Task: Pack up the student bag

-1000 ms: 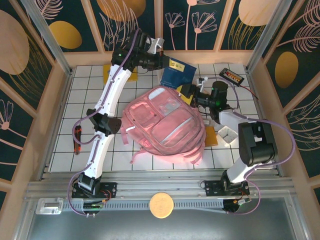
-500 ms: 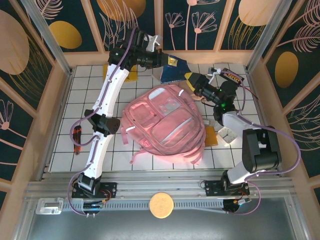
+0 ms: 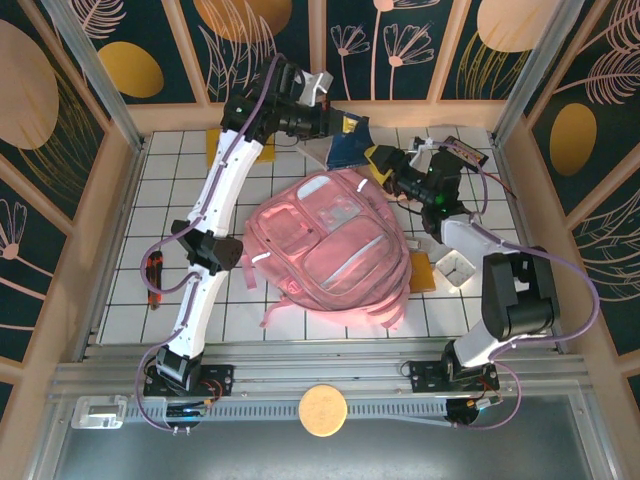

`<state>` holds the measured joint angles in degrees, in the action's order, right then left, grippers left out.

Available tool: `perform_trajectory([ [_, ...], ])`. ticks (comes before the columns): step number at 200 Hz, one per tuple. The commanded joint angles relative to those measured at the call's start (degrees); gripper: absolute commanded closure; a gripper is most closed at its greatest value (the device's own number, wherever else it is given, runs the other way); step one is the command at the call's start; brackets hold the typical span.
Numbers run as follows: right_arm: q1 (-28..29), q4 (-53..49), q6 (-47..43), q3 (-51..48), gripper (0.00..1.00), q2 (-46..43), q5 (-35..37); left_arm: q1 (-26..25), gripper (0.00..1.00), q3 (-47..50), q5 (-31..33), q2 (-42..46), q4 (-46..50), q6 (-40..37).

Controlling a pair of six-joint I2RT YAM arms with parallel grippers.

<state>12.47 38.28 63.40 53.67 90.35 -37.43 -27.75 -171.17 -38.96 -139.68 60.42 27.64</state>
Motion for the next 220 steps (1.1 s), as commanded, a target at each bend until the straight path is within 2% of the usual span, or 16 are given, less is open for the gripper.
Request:
perform_trajectory([
  [1, 0.19, 2.96, 2.21, 2.54, 0.41, 1.53, 3.99, -1.24, 1.00, -1.18, -3.82, 3.13, 4.40, 2.46],
  [15, 0.31, 3.65, 4.59, 2.76, 0.42, 2.57, 4.25, -1.42, 1.00, -1.25, -3.85, 3.18, 4.01, 2.98],
  [32, 0.43, 3.89, 6.88, 3.11, 0.48, 3.55, 4.74, -1.61, 1.00, -1.26, -3.85, 3.37, 4.04, 3.13],
  [50, 0.53, 5.44, 8.77, 3.03, 0.64, 4.22, 5.14, -1.69, 1.00, -1.19, -3.65, 3.36, 4.65, 2.79],
  [58, 0.62, 6.04, 9.12, 2.93, 0.76, 4.28, 5.42, -1.70, 1.00, -1.19, -3.55, 3.36, 5.00, 2.62],
  [68, 0.71, 6.83, 9.59, 2.51, 0.87, 4.16, 5.82, -1.68, 1.00, -1.25, -3.39, 3.36, 5.46, 2.43],
  [84, 0.69, 7.78, 10.23, 1.77, 0.99, 3.68, 6.34, -1.68, 1.00, -1.20, -3.12, 3.36, 5.95, 2.18],
  [139, 0.00, 6.60, 9.36, -0.50, 1.00, 1.19, 7.00, -1.69, 1.00, -1.19, -0.29, 3.58, 8.66, 0.37],
  [151, -0.46, 3.80, 6.89, -1.25, 1.00, -0.90, 7.77, -1.60, 0.63, -1.26, 1.87, 3.78, 10.09, -1.03],
  [159, -0.94, 0.63, 4.06, -1.62, 1.00, -2.67, 8.75, -1.61, 0.28, -1.21, 4.90, 4.23, 11.43, -2.62],
  [163, -1.26, -1.57, 2.61, -1.69, 1.00, -3.93, 9.27, -1.61, 0.06, -1.22, 7.05, 4.59, 12.33, -3.51],
  [165, -1.43, -2.54, 1.89, -1.76, 1.00, -4.45, 9.65, -1.61, 0.02, -1.23, 8.26, 4.76, 12.83, -3.90],
  [189, -4.44, -16.37, -8.00, -2.39, 1.00, -12.71, 15.93, -1.62, 0.01, -1.28, 21.87, 6.02, 18.61, -9.62],
  [220, -8.32, -38.62, -21.66, 1.93, 1.00, -22.84, 27.12, -4.43, 0.02, -1.28, 24.76, 3.56, 18.23, -10.32],
])
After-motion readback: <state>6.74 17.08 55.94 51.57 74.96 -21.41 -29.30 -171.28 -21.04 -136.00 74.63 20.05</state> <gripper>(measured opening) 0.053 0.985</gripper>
